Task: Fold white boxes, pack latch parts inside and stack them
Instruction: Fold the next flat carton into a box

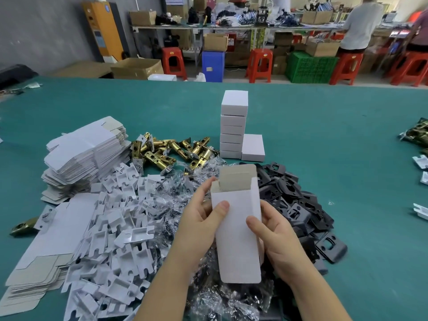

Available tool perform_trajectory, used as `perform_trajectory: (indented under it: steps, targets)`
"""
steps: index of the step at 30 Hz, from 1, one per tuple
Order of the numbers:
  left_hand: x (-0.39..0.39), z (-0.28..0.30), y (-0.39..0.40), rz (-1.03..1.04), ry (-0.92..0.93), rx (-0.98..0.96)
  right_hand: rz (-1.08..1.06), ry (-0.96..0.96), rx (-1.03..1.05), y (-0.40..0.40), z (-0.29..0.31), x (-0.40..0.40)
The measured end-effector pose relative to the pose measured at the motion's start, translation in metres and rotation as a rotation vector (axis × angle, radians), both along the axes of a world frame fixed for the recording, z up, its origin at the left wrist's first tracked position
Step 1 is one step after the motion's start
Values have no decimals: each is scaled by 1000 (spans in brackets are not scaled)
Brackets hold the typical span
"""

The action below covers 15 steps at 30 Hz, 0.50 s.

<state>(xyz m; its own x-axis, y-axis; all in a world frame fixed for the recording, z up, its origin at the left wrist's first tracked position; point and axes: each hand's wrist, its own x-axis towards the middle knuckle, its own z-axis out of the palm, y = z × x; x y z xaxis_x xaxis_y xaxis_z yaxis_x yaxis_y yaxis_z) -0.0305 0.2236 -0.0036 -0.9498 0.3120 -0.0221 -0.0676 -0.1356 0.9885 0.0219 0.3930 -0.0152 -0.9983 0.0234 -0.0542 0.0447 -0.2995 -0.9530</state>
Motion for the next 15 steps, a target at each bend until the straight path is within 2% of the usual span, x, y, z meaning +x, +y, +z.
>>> perform_trajectory:
  steps: [5, 15]
  targets:
    - [-5, 1, -9, 28, 31, 27, 31, 36, -23, -1, -2, 0]
    - [-9, -2, -15, -66, -3, 31, 64, 65, 52, 6, -5, 0]
